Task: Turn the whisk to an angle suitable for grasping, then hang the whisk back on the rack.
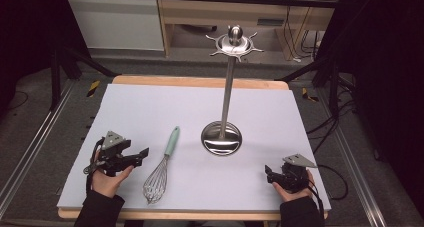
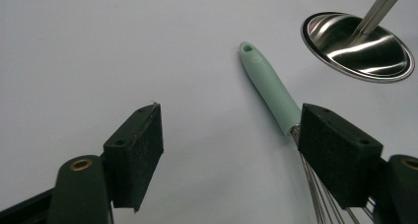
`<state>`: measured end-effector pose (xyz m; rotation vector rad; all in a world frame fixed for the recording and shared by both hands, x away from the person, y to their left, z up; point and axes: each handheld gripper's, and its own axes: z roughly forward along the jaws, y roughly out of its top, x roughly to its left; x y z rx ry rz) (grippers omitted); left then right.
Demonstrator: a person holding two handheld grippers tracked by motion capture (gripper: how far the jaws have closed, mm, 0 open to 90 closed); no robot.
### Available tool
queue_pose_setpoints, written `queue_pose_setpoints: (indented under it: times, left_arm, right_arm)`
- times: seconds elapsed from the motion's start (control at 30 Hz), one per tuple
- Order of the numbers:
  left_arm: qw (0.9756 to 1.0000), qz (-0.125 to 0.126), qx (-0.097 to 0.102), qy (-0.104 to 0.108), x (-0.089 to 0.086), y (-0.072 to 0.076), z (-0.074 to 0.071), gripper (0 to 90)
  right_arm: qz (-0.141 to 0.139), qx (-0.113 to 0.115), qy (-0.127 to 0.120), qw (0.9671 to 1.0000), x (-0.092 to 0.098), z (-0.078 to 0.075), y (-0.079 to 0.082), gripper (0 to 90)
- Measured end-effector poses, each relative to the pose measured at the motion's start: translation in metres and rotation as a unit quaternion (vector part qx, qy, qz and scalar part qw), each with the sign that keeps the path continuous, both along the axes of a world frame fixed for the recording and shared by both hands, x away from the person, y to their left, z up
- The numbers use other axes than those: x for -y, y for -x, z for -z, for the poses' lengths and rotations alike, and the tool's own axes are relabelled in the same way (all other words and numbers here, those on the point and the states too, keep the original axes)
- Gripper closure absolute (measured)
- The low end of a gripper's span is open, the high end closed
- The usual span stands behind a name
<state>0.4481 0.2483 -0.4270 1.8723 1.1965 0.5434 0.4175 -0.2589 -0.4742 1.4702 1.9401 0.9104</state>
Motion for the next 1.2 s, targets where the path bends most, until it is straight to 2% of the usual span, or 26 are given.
queue_pose_setpoints:
  times: [0.23, 0.43, 0.57, 0.83, 0.93, 1.2]
  left_arm:
    - [1.0000, 0.007, 0.002, 0.000, 0.001, -0.001, -0.007, 24.6]
    - [0.9999, 0.012, -0.008, -0.006, 0.002, -0.008, -0.011, 25.3]
    - [0.9995, 0.021, -0.016, -0.019, 0.008, -0.014, -0.014, 25.3]
    - [0.9987, 0.031, -0.018, -0.035, 0.022, -0.023, -0.024, 24.9]
    - [0.9989, 0.031, -0.017, -0.032, 0.026, -0.025, -0.028, 24.8]
    - [0.9979, 0.040, -0.027, -0.044, 0.037, -0.031, -0.034, 25.1]
  right_arm:
    - [0.000, -0.002, 0.000, 1.0000, 0.000, 0.000, -0.001, 21.7]
    - [0.001, -0.001, 0.001, 1.0000, 0.000, 0.000, -0.001, 21.6]
    - [0.000, -0.002, 0.001, 1.0000, 0.000, 0.001, 0.000, 21.2]
    - [-0.003, -0.001, 0.006, 1.0000, 0.000, 0.001, 0.000, 20.4]
    - [-0.005, -0.003, 0.010, 0.9999, -0.001, 0.001, 0.000, 20.7]
    - [-0.012, 0.003, 0.005, 0.9999, 0.000, 0.000, 0.001, 22.7]
